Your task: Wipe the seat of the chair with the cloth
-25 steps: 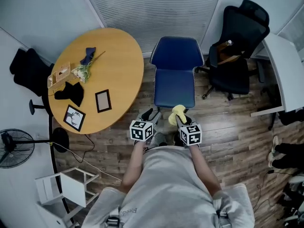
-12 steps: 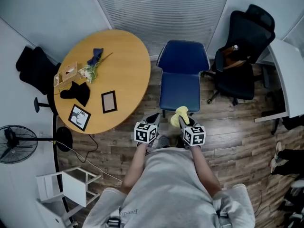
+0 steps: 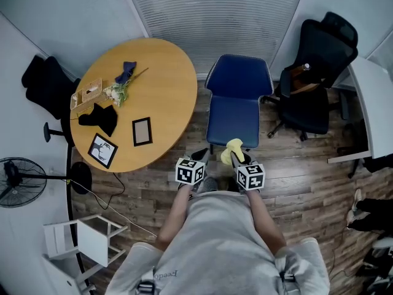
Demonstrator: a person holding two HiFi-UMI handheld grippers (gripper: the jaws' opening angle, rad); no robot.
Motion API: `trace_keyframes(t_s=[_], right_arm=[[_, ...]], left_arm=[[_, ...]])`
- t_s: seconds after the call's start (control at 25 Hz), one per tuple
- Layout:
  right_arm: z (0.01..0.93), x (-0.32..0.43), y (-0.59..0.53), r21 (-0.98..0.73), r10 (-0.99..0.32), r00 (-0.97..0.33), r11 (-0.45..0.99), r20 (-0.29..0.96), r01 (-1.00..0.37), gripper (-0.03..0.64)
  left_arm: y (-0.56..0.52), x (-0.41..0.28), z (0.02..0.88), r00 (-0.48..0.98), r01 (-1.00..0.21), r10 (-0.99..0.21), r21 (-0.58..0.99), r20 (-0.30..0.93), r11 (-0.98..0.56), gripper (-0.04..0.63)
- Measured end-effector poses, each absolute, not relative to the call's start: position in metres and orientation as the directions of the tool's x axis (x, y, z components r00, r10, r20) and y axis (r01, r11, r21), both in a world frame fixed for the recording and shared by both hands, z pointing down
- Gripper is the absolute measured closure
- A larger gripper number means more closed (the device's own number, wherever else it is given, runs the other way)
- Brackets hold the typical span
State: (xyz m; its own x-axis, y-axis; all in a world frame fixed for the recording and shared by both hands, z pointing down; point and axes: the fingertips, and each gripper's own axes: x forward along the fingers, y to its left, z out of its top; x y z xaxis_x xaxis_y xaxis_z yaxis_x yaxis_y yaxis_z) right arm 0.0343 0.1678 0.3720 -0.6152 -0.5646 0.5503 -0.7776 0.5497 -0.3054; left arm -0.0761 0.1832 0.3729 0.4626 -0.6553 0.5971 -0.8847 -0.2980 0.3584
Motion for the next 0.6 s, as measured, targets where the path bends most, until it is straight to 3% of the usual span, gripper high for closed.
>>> trace_keyframes(t_s=[0.6], right_arm=[[0.375,0.04,0.161,-0.312,-0.563,-0.616,0.546,0.552,-0.778,0.532]], left_arm=[[0.17,-0.074,0.367,0.448,-0.891,-0.684,0.353,0.575,-0.287,0.568]])
